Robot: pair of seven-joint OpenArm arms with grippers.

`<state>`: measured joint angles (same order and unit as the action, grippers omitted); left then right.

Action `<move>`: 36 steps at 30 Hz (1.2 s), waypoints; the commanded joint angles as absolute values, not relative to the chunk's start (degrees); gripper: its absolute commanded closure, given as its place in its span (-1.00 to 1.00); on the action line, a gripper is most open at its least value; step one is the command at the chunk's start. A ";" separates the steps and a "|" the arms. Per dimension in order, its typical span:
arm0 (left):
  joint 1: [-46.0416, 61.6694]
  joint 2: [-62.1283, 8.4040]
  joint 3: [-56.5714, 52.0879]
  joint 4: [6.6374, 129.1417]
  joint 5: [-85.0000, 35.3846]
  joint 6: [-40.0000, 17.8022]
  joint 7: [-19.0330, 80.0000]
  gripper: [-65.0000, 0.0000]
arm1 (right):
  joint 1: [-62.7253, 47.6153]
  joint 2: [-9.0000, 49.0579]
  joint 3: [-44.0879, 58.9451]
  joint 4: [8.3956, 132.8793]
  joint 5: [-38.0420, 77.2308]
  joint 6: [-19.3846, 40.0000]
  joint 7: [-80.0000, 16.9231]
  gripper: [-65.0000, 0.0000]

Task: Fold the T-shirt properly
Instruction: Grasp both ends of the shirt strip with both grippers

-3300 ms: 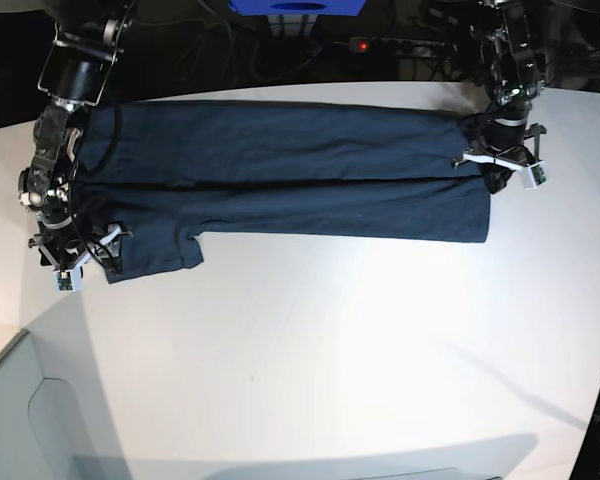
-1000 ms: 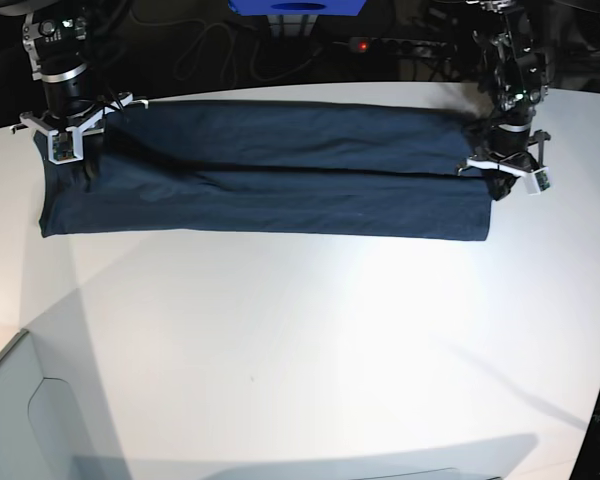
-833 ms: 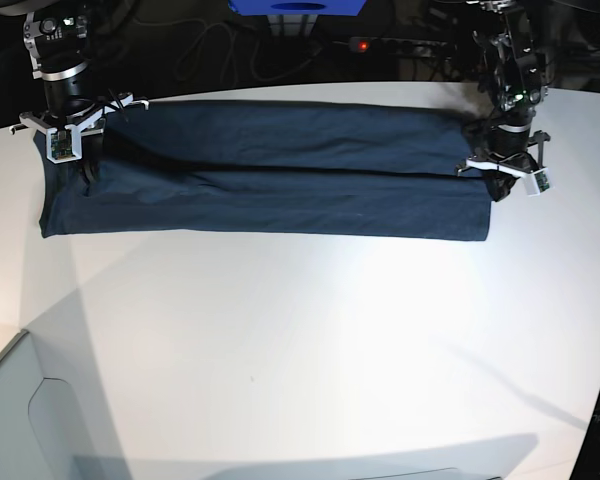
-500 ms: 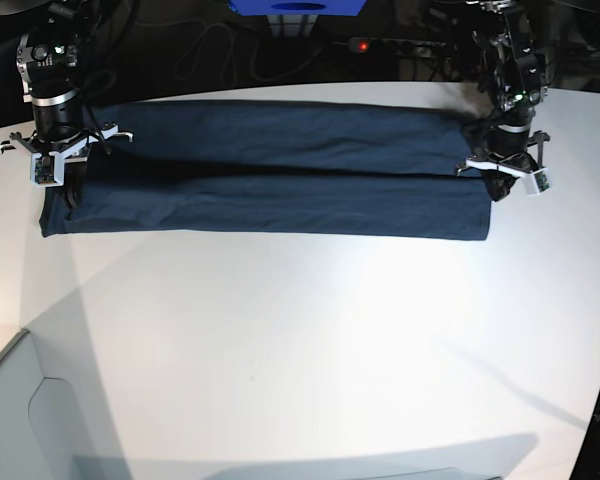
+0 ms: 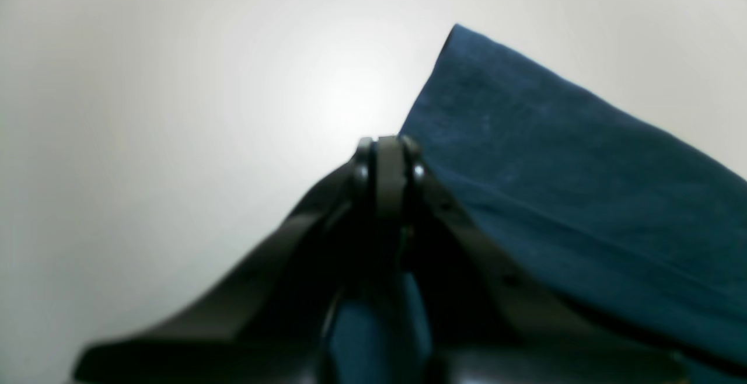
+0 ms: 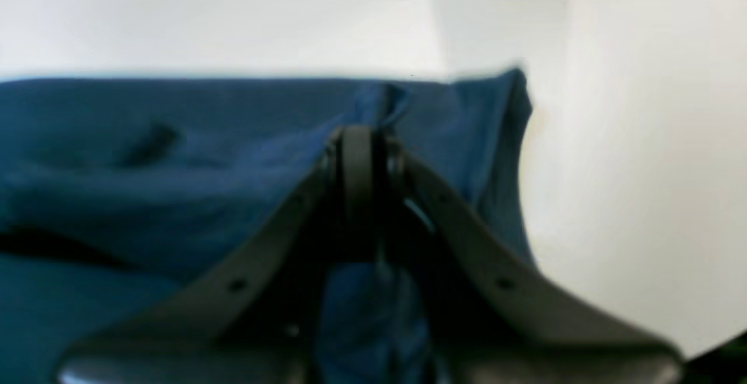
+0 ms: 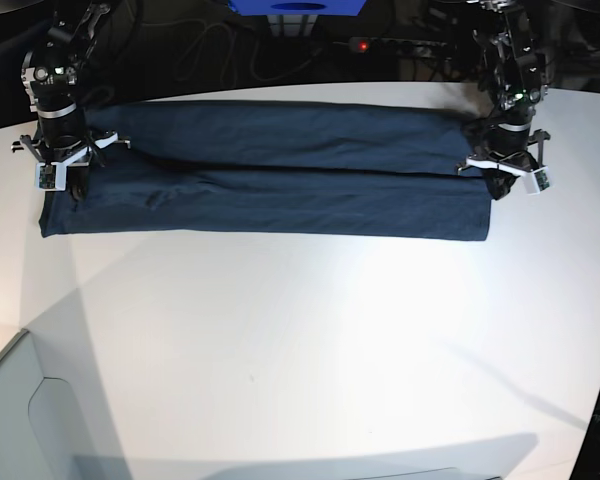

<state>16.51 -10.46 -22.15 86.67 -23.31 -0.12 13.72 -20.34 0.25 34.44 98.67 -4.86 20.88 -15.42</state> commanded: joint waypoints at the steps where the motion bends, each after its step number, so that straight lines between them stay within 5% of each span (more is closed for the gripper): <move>1: 16.40 -11.03 -22.55 87.78 -23.34 -0.13 12.35 1.00 | -20.35 1.36 34.51 98.77 -4.09 20.62 -13.76 0.98; 5: 16.40 -11.03 -22.46 87.78 -23.52 -0.13 12.35 1.00 | -19.30 2.51 34.68 96.40 -4.00 20.79 -13.67 0.88; 16: 16.40 -11.03 -22.55 87.78 -23.52 -0.13 12.35 1.00 | -20.62 2.59 34.86 101.32 -3.91 20.79 -13.93 -0.18; 20: 16.31 -11.03 -22.55 87.87 -23.60 -0.13 12.79 1.00 | -23.34 0.84 34.33 107.82 -3.91 20.79 -14.11 -0.19; 28: 17.54 -10.59 -22.73 91.65 -23.60 -0.04 12.79 0.48 | -24.75 -0.40 30.29 103.60 -4.00 20.79 -13.85 -0.19; 36: 18.95 -10.51 -22.73 91.91 -23.60 0.04 12.88 0.45 | -21.93 1.36 30.02 94.20 -4.18 20.79 -13.76 -0.19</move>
